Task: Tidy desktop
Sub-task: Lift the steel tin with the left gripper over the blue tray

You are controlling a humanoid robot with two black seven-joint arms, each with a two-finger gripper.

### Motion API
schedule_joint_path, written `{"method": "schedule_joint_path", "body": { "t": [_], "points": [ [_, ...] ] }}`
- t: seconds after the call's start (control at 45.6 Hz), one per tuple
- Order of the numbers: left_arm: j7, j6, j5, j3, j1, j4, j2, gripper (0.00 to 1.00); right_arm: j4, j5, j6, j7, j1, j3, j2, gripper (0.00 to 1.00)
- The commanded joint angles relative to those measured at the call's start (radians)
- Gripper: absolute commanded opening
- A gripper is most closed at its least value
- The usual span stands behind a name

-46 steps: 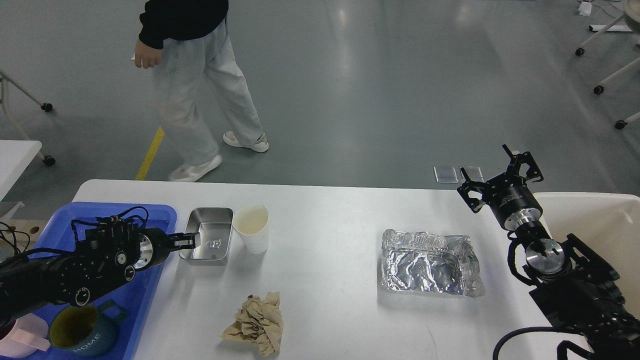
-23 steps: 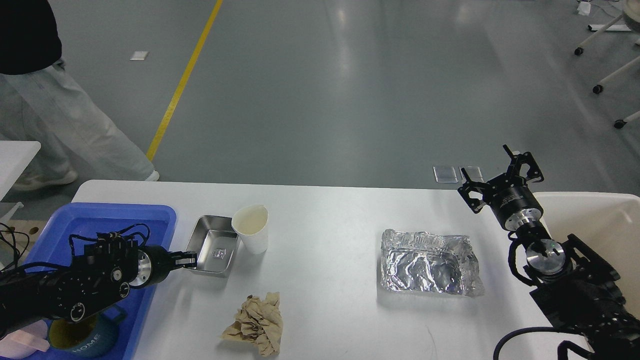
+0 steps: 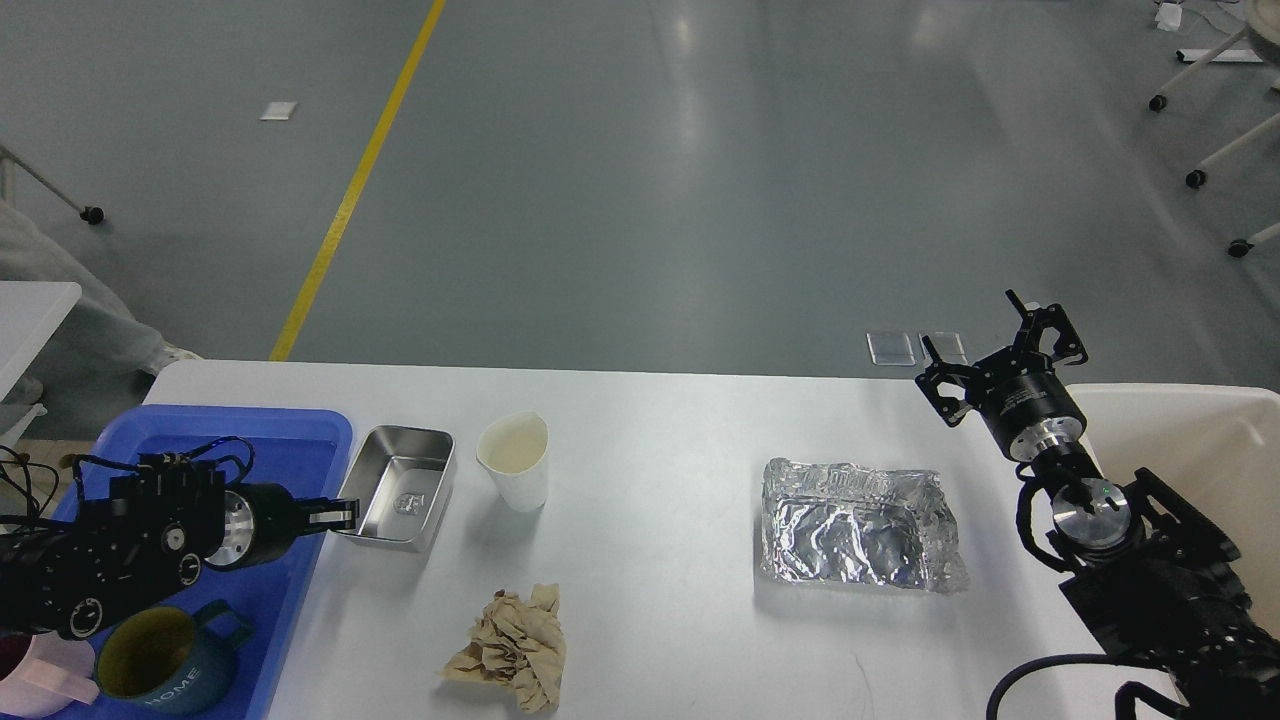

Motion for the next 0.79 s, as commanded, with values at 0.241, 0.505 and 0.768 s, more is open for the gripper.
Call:
{"method": "schedule_joint_path", "body": {
  "t": [0.241, 0.505, 0.768],
  "points": [
    [-0.035, -0.012, -0.006, -0.066, -0.054, -0.242, 0.229, 0.00, 0.000, 0.000, -0.002, 0.000, -0.002, 0.000, 0.002, 1.00],
    [-0.028, -0.150, -0.007, -0.279, -0.055, -0.423, 0.341, 0.00, 0.003, 0.000, -0.002, 0.000, 0.001, 0.000, 0.003, 1.00],
    [-0.044, -0.233, -0.105, -0.359, -0.147, -0.502, 0.445, 0.00, 0.005, 0.000, -0.002, 0.000, 0.001, 0.000, 0.003, 1.00]
  ]
}}
